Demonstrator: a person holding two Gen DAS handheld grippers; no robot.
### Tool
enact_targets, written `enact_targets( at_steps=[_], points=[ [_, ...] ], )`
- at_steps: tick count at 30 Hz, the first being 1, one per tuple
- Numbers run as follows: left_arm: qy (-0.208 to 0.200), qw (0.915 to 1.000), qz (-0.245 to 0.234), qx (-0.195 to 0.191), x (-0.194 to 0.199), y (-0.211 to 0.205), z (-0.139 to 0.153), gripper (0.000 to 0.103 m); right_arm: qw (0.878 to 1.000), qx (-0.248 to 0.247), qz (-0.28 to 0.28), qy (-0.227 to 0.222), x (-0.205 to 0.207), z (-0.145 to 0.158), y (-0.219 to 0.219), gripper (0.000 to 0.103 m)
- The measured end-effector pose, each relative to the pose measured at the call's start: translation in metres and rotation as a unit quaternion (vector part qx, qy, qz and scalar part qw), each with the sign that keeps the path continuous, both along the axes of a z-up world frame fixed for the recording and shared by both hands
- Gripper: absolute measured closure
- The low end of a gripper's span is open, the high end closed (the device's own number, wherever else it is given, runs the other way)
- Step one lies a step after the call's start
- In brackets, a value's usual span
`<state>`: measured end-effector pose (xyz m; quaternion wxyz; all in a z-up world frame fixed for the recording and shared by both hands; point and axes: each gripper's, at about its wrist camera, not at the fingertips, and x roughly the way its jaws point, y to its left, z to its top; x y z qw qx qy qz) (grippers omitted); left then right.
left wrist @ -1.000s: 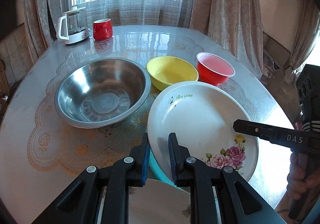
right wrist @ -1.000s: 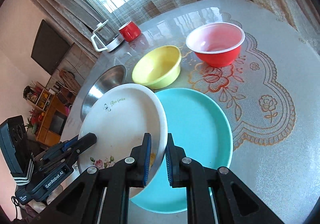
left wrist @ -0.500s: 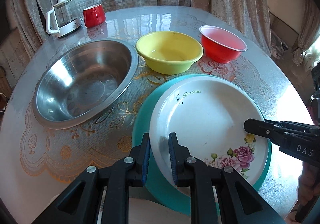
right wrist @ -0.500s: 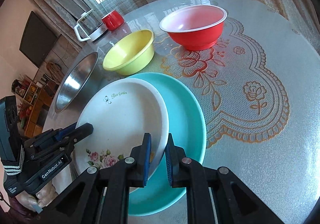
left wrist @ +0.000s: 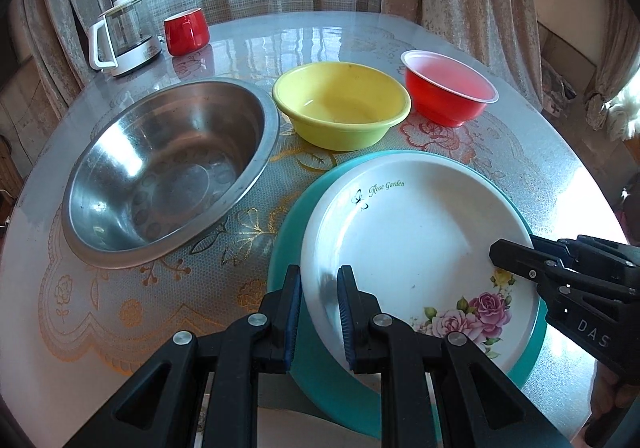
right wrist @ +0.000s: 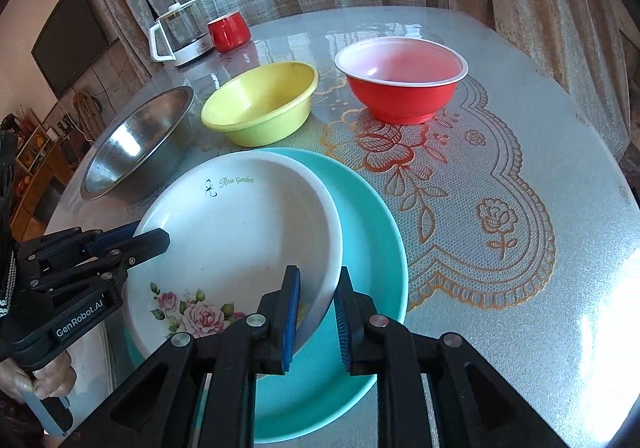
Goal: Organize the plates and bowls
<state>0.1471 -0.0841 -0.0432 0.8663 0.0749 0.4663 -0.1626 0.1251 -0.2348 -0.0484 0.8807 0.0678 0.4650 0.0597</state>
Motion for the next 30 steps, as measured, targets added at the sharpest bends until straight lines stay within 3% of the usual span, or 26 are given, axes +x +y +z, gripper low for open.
enact_targets(
  at_steps=[4,11,19,30],
  points=[
    [-0.006,1.0,0.005,-0.004,-0.002,0.005,0.001,0.085,1.0,-0.021,-0.006,-0.012,-0.003,0.001,0.004,0.083],
    [-0.021,0.9993,0.018,-0.026,-0.01,0.017,0.013,0.083,0.996,-0.077,-0.021,-0.047,-0.013,0.011,0.015,0.072],
    [-0.048,0.997,0.043,-0.042,-0.024,0.039,0.032,0.083,0.988,-0.128,-0.027,-0.082,-0.026,0.022,0.028,0.07],
    [-0.061,0.9943,0.079,-0.038,-0.045,0.072,0.037,0.082,0.986,-0.137,-0.001,-0.099,-0.035,0.028,0.056,0.069]
  ],
)
